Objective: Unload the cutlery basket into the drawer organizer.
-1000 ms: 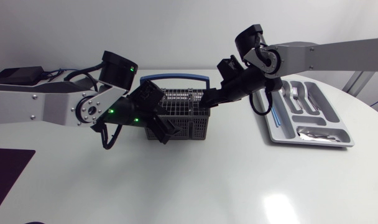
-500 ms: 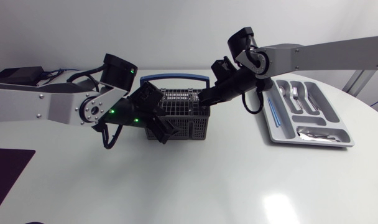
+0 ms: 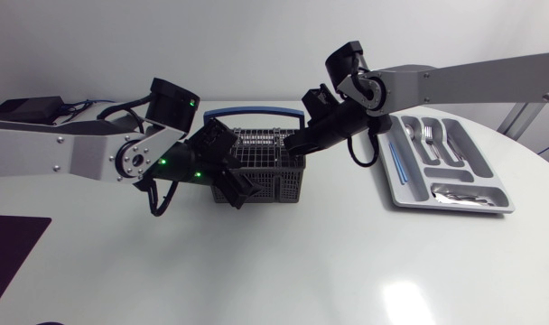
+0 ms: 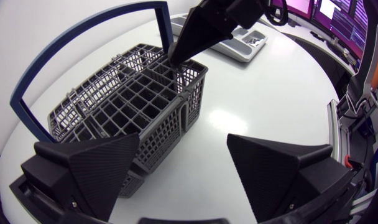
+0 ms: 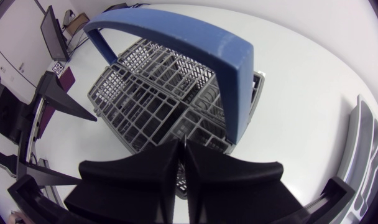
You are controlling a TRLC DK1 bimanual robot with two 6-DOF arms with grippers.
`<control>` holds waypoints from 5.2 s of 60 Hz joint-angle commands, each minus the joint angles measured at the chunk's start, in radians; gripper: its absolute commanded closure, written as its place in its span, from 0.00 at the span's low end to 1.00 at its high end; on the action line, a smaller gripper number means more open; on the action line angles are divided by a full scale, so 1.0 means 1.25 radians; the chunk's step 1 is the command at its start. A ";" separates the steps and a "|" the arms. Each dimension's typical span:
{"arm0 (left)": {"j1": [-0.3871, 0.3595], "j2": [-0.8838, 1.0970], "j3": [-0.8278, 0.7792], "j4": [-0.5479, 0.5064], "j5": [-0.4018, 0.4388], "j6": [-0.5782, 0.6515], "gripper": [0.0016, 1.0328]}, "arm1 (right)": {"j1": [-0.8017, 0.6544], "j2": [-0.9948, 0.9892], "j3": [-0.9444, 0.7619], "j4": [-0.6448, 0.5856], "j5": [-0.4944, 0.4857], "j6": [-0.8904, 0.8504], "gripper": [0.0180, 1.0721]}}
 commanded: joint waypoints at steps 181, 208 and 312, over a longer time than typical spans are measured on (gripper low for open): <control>0.122 -0.314 -0.080 -0.341 -0.086 0.046 0.04 | -0.515 -0.273 -0.441 0.240 0.451 -0.284 0.04; 0.169 -0.428 -0.123 -0.392 -0.090 0.048 0.04 | -0.329 -0.610 -0.524 0.187 0.381 -0.179 0.05; 0.431 -1.019 -0.565 -0.082 -0.169 -0.142 0.04 | -0.248 -1.235 -0.983 0.291 0.369 -0.032 0.05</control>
